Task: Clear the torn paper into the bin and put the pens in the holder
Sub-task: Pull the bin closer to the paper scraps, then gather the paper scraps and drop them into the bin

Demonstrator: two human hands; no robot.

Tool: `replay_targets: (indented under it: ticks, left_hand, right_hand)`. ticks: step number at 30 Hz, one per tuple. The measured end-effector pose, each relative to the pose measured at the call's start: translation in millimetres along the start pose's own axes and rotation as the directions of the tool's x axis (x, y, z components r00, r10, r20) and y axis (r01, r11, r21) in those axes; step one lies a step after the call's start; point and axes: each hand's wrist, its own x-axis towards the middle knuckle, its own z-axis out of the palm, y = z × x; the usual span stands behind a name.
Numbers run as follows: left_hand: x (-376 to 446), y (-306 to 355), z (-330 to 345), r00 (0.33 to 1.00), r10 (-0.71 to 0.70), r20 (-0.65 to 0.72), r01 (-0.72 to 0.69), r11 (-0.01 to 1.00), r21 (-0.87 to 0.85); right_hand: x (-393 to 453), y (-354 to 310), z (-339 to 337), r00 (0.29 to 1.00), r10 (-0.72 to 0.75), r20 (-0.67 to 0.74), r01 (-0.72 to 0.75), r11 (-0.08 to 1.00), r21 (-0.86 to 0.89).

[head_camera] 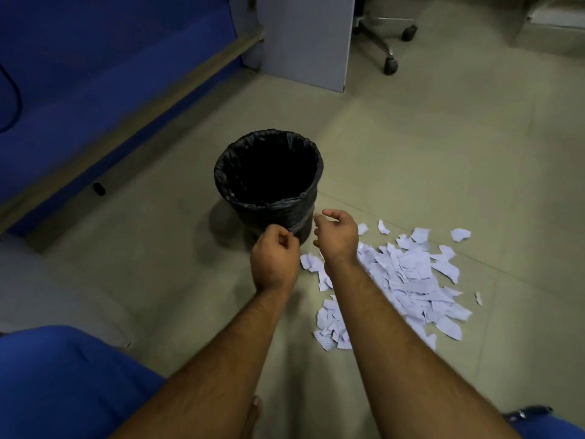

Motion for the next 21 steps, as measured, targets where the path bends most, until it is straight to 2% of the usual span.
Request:
replay_targets:
  ticks: [2,4,7,10,12,14,16,19,21]
  left_hand:
    - [-12.7,-2.5,21.8,0.987,-0.002,0.160,-0.001,1.000,0.016]
    - [-23.8,-6.1,46.4,0.944,-0.007,0.329,-0.012,0.998,0.057]
    - [-38.7,-13.2,85.0,0.830,-0.017,0.558,-0.097,0.980,0.174]
    - [-54.2,-25.7,120.7,0.685,-0.023,0.728,-0.282,0.913,0.294]
    - [-64.3,-32.9,139.9,0.602,0.008,0.799,-0.458,0.823,0.337]
    - [-74.9,-36.2,153.7,0.519,0.026,0.854,-0.625,0.693,0.359]
    - [-84.1,-38.4,166.4,0.480,-0.015,0.877,-0.707,0.585,0.397]
    - [-90.5,-42.7,177.2,0.475,-0.079,0.876,-0.711,0.553,0.435]
    - [-88.4,-42.1,180.5,0.464,-0.046,0.885,-0.722,0.559,0.407]
  right_hand:
    - [5.8,16.0,-19.6,0.999,0.006,-0.036,-0.008,0.998,-0.066]
    - [12.5,34.2,-40.5,0.997,0.009,-0.083,-0.020,0.991,-0.134]
    - [18.4,63.9,-76.1,0.986,0.004,-0.165,-0.055,0.951,-0.304]
    - [24.7,99.7,-111.4,0.982,-0.044,-0.184,-0.065,0.834,-0.547]
    - [28.8,123.6,-130.5,0.980,-0.083,-0.180,-0.073,0.693,-0.717]
    - [30.8,142.9,-144.0,0.987,-0.117,-0.109,-0.033,0.518,-0.855]
    - [33.6,158.8,-154.7,0.993,-0.106,-0.047,-0.001,0.398,-0.918]
    - [34.5,173.4,-164.6,0.999,-0.041,-0.006,0.010,0.361,-0.932]
    - [34.6,176.8,-165.4,0.999,-0.040,0.018,0.029,0.314,-0.949]
